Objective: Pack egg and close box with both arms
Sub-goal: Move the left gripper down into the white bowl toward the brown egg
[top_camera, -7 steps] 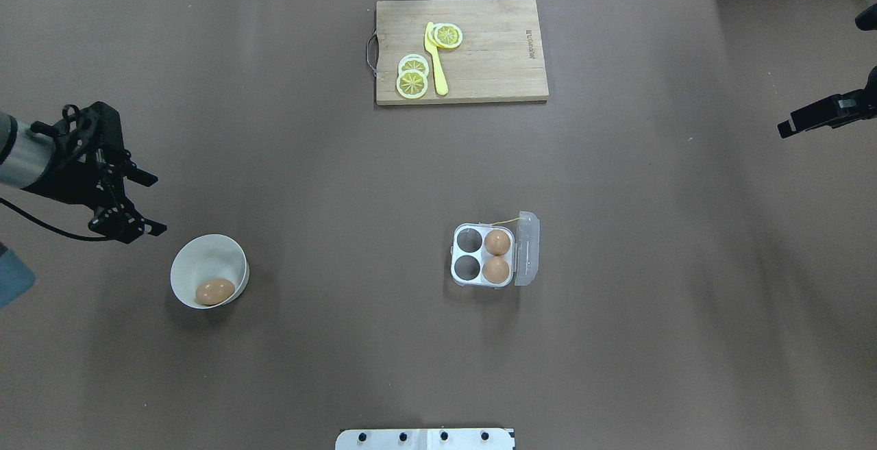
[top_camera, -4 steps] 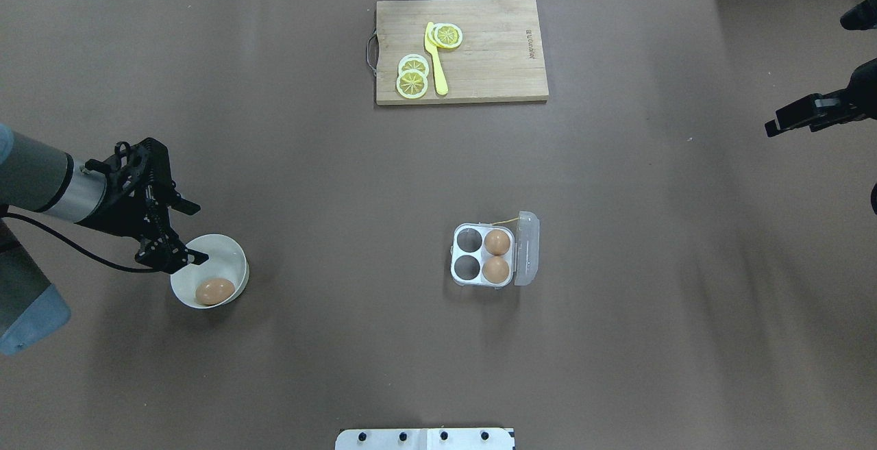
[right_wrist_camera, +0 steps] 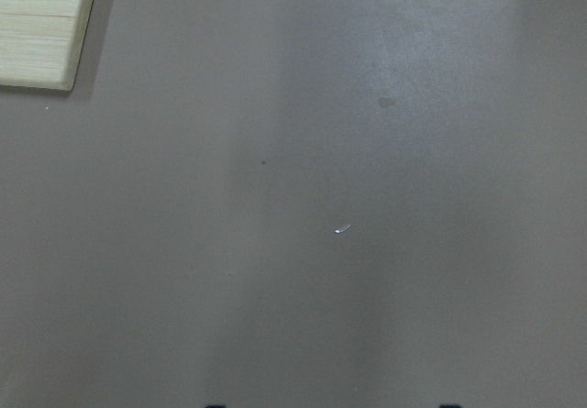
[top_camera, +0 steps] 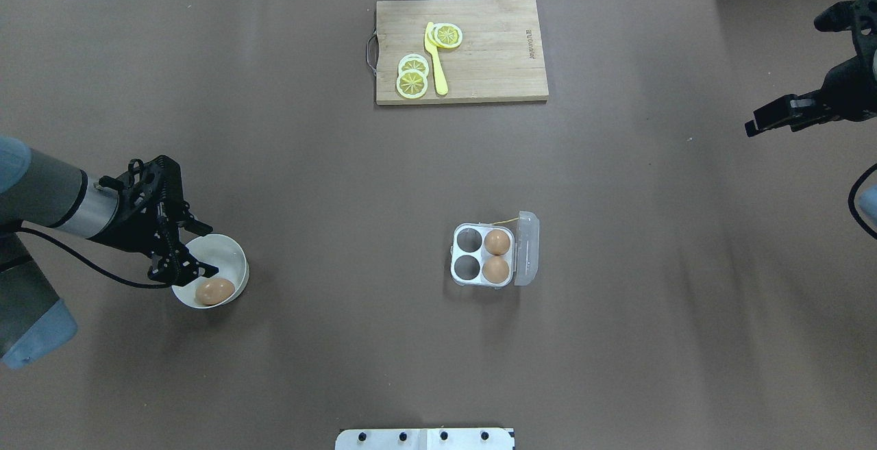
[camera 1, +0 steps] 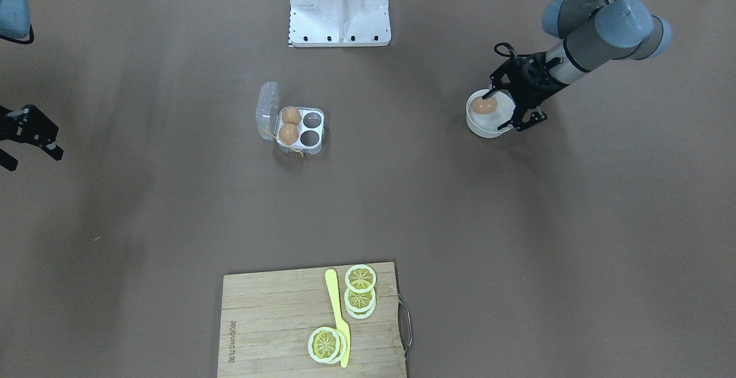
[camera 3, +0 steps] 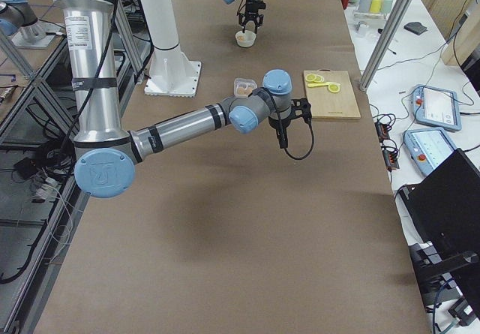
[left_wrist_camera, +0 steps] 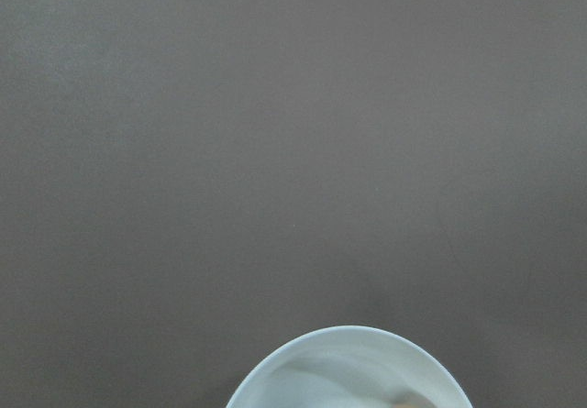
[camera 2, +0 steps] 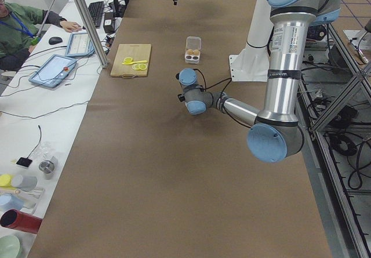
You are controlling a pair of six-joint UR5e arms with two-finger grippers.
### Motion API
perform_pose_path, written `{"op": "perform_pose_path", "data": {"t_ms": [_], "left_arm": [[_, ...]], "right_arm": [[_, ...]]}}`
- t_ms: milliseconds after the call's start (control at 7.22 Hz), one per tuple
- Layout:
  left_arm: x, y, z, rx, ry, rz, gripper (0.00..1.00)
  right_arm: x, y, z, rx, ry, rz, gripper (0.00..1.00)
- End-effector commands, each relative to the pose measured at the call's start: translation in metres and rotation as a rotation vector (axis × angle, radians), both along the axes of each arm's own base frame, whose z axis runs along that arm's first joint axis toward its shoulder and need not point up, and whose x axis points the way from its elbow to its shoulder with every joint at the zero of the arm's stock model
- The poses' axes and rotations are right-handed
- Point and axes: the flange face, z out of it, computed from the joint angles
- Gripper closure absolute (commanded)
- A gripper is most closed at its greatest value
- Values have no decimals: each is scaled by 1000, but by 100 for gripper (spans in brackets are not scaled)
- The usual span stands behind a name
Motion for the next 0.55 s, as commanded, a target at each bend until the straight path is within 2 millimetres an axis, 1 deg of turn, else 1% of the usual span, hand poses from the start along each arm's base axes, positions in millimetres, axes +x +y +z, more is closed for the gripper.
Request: {"op": "perform_pose_path", "data": {"t_ms": [0, 416], "left_arm": [[9, 7, 13, -14, -17, 25, 24], [21, 18, 16, -21, -23, 53, 24]], "right_arm": [[-3, 0, 0, 4, 4, -2, 17], [-7, 2, 0, 6, 6, -9, 16]]}}
